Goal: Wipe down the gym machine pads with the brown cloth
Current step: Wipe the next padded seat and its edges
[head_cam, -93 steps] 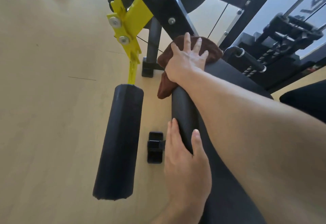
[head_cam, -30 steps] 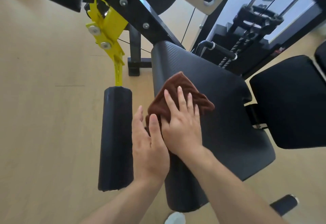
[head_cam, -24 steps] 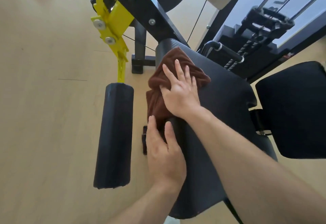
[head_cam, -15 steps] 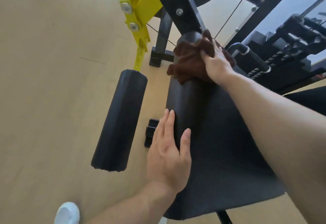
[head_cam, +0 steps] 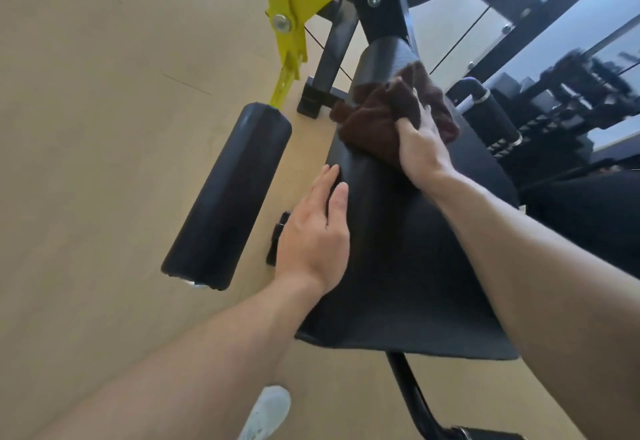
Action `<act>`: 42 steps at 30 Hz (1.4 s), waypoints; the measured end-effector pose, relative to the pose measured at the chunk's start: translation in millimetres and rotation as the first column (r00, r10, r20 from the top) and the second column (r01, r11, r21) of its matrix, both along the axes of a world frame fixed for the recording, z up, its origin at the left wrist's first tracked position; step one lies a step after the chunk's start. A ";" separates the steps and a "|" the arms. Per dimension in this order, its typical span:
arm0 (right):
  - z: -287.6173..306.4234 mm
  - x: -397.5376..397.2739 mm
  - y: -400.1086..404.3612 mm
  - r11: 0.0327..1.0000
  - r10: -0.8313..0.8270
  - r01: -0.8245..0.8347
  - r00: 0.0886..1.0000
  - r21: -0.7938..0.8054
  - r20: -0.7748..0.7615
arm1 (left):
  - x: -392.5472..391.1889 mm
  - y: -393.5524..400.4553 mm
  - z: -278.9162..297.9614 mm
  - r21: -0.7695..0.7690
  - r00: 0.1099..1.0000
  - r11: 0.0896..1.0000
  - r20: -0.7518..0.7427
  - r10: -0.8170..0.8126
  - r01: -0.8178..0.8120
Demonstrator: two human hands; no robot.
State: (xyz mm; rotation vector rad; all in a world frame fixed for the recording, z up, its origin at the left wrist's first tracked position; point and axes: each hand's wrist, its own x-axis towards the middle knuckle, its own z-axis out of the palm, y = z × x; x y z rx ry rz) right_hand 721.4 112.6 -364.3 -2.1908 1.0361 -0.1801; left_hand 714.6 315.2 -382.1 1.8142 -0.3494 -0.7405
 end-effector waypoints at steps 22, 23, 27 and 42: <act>-28.7 -180.9 113.7 0.950 0.313 -0.313 0.949 0.000 -0.031 | -156.1 120.9 10.5 0.125 0.885 0.992 0.466 -0.029 -0.034; -29.2 -175.9 104.4 0.956 0.295 -0.295 0.954 0.014 -0.055 | -157.3 112.2 10.6 0.149 0.859 0.989 0.506 -0.086 0.011; -28.6 -153.6 68.4 0.967 0.256 -0.252 0.957 0.041 -0.136 | -158.0 79.3 7.5 0.348 0.780 0.932 0.555 -0.288 0.096; -86.1 -330.1 -51.5 0.882 -0.298 0.349 0.934 0.317 -0.199 | -171.8 -35.4 28.4 0.606 0.722 0.795 0.538 -0.436 0.029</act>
